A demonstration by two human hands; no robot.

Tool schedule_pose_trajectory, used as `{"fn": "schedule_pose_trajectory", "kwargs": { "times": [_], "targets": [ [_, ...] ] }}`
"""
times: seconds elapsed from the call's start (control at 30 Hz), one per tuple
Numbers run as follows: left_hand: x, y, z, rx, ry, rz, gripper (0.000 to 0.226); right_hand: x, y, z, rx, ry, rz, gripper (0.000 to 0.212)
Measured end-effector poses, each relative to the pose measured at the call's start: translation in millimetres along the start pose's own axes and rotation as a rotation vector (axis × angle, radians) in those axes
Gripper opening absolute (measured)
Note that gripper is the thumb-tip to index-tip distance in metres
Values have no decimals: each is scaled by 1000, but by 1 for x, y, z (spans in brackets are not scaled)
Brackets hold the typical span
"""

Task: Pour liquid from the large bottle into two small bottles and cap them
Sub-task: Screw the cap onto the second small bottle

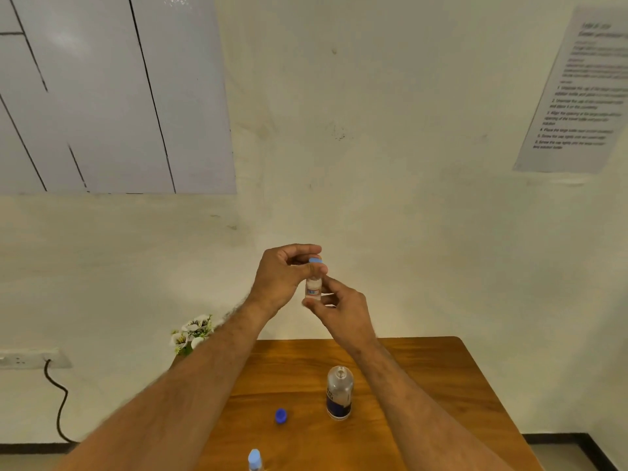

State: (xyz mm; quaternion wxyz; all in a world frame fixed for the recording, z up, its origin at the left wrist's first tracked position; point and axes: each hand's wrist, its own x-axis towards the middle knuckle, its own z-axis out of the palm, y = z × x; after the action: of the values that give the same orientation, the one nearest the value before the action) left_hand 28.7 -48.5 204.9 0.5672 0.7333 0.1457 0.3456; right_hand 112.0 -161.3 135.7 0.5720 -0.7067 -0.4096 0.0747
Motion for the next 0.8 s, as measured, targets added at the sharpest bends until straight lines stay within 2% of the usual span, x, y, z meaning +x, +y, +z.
{"fn": "schedule_pose_trajectory", "kwargs": {
  "times": [0.2,0.3,0.4,0.47,0.57,0.8],
  "targets": [
    [-6,-8,6,150,78,45,26,-1,0,3,-21,24,56,38],
    [-9,-8,13,310,202,24,32,-4,-2,6,-50,61,55,34],
    [-11,-4,24,299,308,-40,32,-5,-7,7,-53,151,49,31],
    [-12,-3,29,278,299,-21,31,-5,-10,8,-63,203,38,29],
    [-12,-2,29,360,251,97,26,-4,-11,7,-89,219,15,26],
    [-9,-9,18,345,180,126,20,1,-7,0,-38,108,27,33]
  ]
}}
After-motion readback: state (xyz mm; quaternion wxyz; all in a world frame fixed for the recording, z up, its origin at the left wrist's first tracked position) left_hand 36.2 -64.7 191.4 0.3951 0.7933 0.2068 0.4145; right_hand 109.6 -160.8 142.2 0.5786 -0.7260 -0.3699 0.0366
